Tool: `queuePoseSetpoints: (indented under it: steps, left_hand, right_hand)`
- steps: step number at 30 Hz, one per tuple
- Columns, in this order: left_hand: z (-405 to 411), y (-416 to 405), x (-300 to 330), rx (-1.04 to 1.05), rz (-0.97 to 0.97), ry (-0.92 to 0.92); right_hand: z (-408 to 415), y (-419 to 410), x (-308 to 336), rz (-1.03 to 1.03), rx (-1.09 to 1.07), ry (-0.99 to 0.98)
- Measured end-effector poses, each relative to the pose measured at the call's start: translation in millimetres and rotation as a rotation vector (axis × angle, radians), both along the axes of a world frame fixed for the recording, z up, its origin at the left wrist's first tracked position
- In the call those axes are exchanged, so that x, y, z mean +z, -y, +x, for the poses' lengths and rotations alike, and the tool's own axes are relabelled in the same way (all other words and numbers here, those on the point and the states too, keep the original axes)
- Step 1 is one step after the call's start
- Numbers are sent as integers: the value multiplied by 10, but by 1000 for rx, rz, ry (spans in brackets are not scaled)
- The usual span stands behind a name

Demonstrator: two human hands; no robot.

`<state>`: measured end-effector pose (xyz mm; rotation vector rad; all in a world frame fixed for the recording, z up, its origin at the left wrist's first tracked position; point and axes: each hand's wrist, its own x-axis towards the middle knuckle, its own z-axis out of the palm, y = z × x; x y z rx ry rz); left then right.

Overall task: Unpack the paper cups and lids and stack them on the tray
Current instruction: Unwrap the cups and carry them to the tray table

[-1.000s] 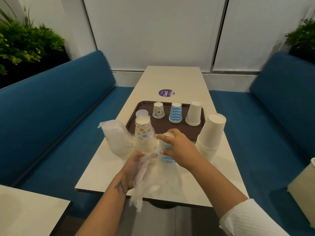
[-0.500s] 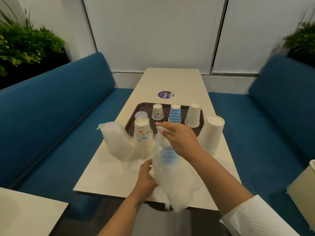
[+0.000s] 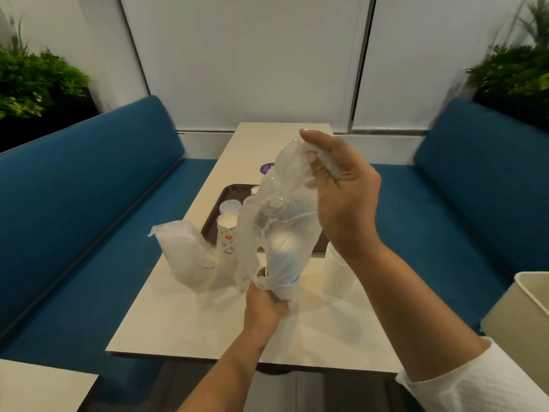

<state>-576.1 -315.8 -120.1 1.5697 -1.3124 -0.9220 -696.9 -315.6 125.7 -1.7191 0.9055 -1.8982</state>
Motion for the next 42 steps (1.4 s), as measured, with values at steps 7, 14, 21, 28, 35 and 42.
queuePoseSetpoints:
  steps: [7, 14, 21, 28, 35, 42]
  left_hand:
    - [-166, 62, 277, 21, 12, -62]
    - [273, -289, 241, 369, 31, -139]
    - [821, -1142, 1189, 299, -464, -373]
    - [1120, -1822, 1650, 193, -255, -117]
    - [1788, -2583, 1270, 152, -5, -318]
    - [2915, -3675, 1196, 337, 101, -604]
  right_hand:
    - [-144, -89, 60, -20, -33, -44]
    - [2, -243, 80, -45, 40, -87]
    - [719, -561, -130, -78, 281, -256]
    - [1490, -1165, -199, 239, 771, -270]
    - [2135, -1397, -242, 575, 1018, 44]
    - [3016, -1689, -701, 851, 1049, -5]
